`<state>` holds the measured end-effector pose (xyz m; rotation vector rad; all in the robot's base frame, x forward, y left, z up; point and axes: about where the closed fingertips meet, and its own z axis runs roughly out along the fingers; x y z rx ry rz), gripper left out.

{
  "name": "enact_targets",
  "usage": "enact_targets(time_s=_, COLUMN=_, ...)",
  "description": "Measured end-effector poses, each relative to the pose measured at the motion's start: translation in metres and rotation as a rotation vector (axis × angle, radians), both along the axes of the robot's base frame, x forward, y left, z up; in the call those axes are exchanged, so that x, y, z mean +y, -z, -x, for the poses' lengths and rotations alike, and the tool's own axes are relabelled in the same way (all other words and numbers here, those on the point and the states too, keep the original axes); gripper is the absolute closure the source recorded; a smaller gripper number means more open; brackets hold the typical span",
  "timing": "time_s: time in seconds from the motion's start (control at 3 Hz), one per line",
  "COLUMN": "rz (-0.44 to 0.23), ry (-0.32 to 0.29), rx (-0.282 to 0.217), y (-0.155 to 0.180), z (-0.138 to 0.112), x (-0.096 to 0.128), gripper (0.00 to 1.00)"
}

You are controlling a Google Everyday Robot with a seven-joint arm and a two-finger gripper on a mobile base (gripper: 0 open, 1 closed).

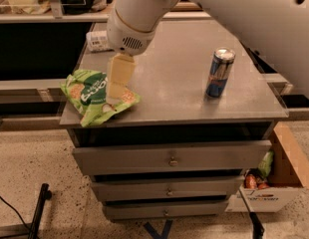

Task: Pick green rice chip bag

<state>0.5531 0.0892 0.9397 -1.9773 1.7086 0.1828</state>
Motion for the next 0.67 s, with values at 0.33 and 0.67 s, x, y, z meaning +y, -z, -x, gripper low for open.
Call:
enact_targets(time_s=0.33, rz=-0.040, ry=-0.021, rx=0.021, y=0.019, z=-0.015, x=0.010, gripper=0.00)
enact_targets(time_s=0.67, rz=-0.056, ry=-0.047, rx=0.053, y=0.037, z=-0.019, x=0.027, gripper=0.00)
